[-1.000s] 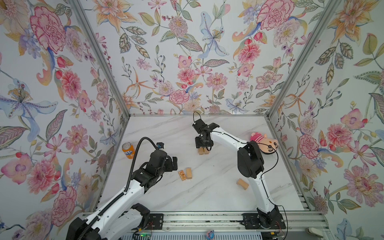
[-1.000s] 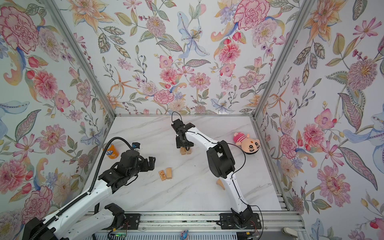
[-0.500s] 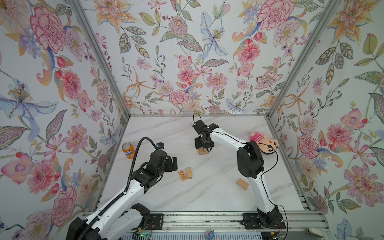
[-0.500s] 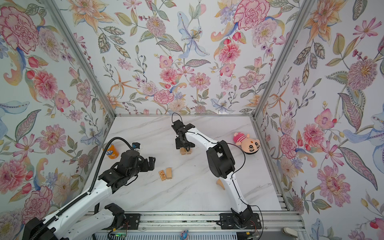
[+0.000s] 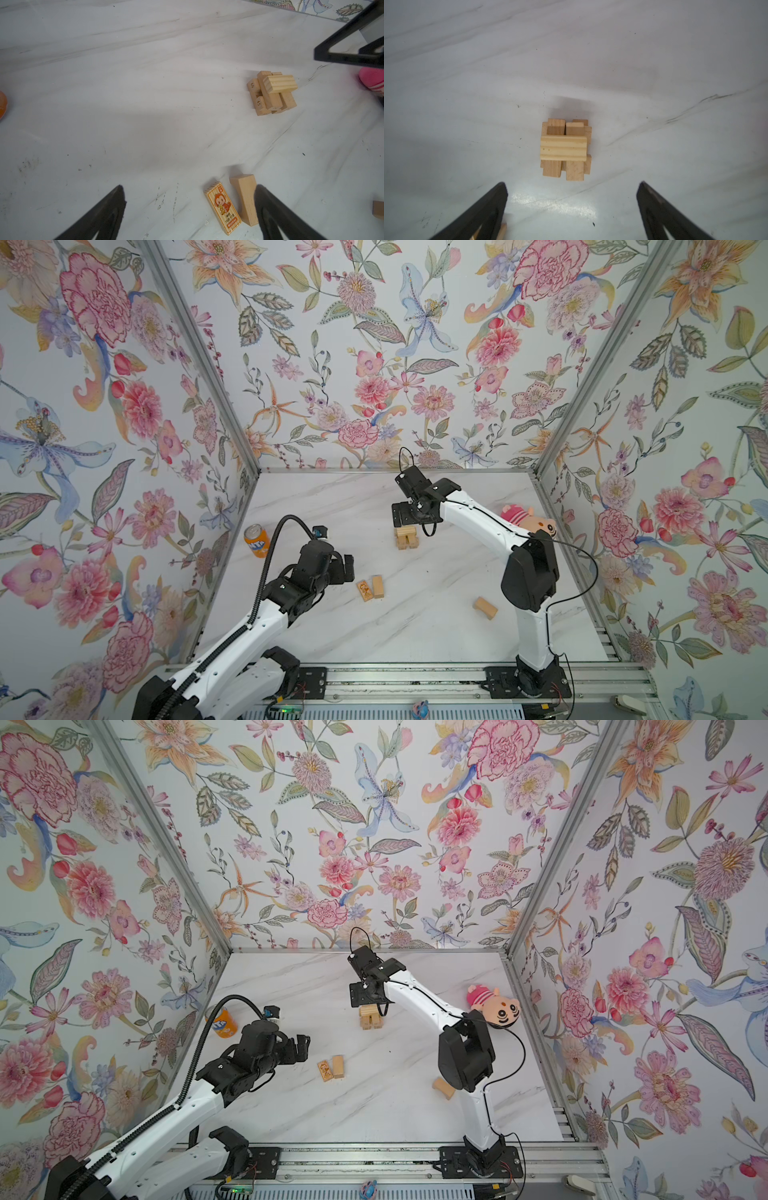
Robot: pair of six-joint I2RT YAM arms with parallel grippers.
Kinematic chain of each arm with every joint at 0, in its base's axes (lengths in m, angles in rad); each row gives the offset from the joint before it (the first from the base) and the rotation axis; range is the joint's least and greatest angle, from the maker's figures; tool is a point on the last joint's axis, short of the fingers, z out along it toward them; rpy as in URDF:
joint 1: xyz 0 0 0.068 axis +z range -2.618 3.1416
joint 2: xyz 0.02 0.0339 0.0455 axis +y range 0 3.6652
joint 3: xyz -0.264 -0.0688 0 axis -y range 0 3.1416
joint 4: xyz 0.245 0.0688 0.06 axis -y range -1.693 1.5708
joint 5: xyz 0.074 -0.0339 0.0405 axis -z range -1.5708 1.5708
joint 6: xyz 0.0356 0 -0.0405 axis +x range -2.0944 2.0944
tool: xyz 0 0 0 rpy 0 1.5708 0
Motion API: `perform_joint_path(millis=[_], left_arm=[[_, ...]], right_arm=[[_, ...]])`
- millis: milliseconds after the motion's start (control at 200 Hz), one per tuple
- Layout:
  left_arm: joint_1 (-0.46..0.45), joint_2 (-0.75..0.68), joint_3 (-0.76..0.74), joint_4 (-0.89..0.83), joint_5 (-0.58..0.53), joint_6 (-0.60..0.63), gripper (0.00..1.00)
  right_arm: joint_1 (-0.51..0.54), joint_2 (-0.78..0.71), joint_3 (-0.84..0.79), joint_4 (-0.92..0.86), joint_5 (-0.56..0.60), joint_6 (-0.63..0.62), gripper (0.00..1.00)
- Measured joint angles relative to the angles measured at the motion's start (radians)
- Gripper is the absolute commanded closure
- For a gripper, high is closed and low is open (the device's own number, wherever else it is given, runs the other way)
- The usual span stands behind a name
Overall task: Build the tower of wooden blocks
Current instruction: 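Open and withdraw the right gripper while the left gripper moves over the loose block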
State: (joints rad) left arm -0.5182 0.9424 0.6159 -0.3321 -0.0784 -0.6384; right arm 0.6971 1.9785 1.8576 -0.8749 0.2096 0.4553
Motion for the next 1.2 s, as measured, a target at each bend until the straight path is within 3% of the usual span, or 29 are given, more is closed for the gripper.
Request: perform_joint_path(millis=[185, 355, 590, 691, 886, 1196], left_arm=[[-0.13, 0.026, 0.027, -0.064, -0.018, -0.005, 0.01], [-0.285, 0.141, 0.142, -0.156, -0.049, 0.084, 0.01], [-0.32, 0.311, 0.219, -0.21, -0.06, 0.15, 0.03], [-0.33, 0.33, 0.22, -0.22, -0.062, 0.123, 0.02], [-0.444, 0.326, 0.23, -0.25, -0.083, 0.138, 0.01], [-0.504, 0.518, 0.428, -0.38, -0.106, 0.397, 0.01]], right_arm=[[0.013, -0.275, -0.255, 0.006, 0.008, -0.011, 0.01], [0.022, -0.481, -0.538, 0.008, -0.011, -0.021, 0.01], [0.021, -0.793, -0.798, 0.05, -0.095, -0.008, 0.01], [0.022, -0.898, -0.867, 0.067, -0.123, 0.005, 0.01], [0.022, -1.042, -0.943, 0.07, -0.182, 0.02, 0.01], [0.021, -1.14, -0.951, 0.049, -0.238, 0.023, 0.01]])
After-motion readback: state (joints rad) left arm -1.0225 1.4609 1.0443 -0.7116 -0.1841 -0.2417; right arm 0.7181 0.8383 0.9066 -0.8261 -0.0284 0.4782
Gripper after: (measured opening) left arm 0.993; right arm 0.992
